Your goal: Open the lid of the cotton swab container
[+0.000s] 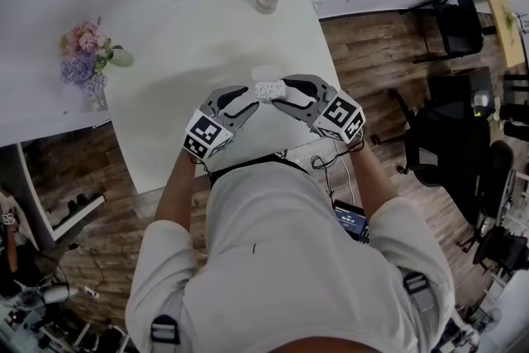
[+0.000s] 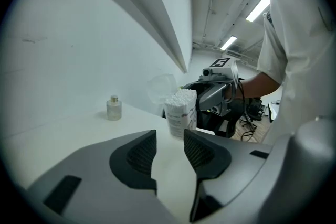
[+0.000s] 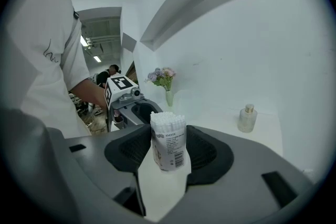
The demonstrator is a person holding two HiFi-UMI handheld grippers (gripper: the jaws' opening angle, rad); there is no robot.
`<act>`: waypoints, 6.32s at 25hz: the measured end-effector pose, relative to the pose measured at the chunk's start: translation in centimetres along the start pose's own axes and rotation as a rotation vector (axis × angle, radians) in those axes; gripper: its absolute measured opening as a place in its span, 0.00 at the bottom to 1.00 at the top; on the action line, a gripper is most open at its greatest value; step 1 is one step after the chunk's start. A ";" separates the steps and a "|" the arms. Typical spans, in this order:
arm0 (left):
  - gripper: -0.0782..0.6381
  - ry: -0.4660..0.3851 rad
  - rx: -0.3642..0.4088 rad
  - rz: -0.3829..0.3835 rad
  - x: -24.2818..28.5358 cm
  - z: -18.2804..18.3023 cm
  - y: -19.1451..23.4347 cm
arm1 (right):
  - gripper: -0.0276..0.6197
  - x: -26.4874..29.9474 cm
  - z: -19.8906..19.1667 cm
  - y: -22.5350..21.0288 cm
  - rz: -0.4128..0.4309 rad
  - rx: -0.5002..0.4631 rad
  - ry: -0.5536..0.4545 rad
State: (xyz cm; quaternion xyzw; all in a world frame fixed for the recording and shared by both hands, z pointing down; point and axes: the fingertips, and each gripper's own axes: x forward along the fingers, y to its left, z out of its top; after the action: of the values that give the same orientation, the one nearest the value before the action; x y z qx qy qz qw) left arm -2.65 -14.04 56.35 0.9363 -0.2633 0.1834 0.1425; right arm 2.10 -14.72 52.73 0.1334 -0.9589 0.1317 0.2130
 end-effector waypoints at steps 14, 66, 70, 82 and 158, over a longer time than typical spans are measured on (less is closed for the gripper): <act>0.15 0.057 -0.261 0.431 -2.8 -5.4 5.1 | 0.36 4.1 -4.1 -7.6 -0.377 0.145 0.014; 0.15 0.153 -0.339 0.389 -3.7 -9.3 4.2 | 0.34 7.3 -6.6 -12.6 -0.528 0.119 -0.004; 0.15 0.180 -0.320 0.362 -3.0 -9.5 3.9 | 0.34 5.5 -7.6 -11.8 -0.584 0.141 -0.049; 0.15 0.160 -0.293 0.316 -0.5 -7.8 4.0 | 0.36 6.3 -9.6 -12.1 -0.399 0.148 0.395; 0.14 0.034 -0.296 0.547 -2.5 -2.8 -7.6 | 0.04 -5.2 -8.5 2.6 -0.574 0.237 -0.080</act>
State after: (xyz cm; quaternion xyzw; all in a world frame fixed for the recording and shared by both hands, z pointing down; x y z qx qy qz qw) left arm -1.21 -5.70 56.50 0.7967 -0.5267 0.1902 0.2271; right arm 8.97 -8.62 57.32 0.4279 -0.8675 0.1717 0.1866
